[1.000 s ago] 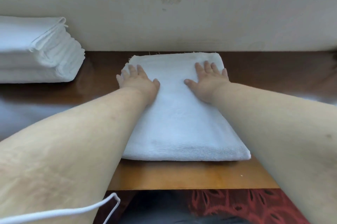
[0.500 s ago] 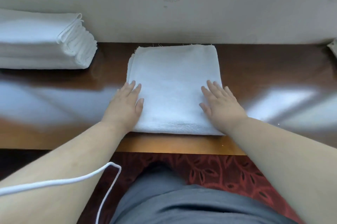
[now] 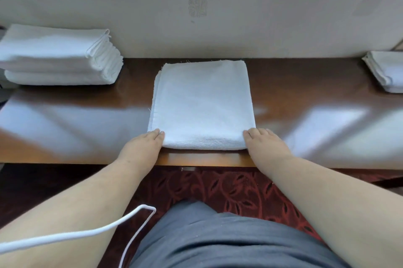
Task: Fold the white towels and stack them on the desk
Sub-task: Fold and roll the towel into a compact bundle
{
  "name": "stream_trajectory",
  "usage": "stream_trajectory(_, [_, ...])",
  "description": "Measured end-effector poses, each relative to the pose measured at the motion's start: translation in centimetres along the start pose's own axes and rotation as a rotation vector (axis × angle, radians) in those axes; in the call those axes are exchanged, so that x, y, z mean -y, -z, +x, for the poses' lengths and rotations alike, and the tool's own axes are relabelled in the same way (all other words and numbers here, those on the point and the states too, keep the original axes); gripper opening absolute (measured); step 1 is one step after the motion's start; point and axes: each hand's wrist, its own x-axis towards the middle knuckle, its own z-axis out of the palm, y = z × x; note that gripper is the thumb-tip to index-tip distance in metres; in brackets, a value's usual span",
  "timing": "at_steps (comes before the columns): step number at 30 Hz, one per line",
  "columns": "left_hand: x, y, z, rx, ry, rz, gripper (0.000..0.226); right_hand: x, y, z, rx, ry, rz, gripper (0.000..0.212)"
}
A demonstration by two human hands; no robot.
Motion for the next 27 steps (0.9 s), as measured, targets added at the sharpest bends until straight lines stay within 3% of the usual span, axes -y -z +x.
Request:
stream_trajectory(4, [-1.0, 0.8, -1.2, 0.004, -0.035, 0.0, 0.051, 0.3, 1.6, -1.1, 0.04, 0.012, 0.009, 0.036])
stream_trajectory(8, [-2.6, 1.0, -3.4, 0.023, -0.02, -0.015, 0.067, 0.6, 1.8, -3.1, 0.063, 0.009, 0.009, 0.04])
stream_trajectory(12, [-3.4, 2.1, -3.8, 0.027, 0.005, 0.011, 0.041, 0.1, 2.2, -4.1, 0.104, -0.027, 0.08, 0.03])
stream_trajectory(20, [-0.6, 5.9, -3.5, -0.044, 0.047, -0.259, 0.036, -2.8, 3.9, -4.2, 0.03, -0.239, 0.69, 0.029])
stream_trajectory(25, [0.5, 9.1, -3.7, 0.142, -0.012, -0.366, 0.016, -4.3, 5.6, -4.8, 0.116, -0.181, 0.79, 0.02])
stream_trajectory(27, [0.6, 10.1, -3.4, 0.176, 0.054, -0.44, 0.013, -5.2, 6.4, -4.6, 0.12, -0.232, 0.881, 0.022])
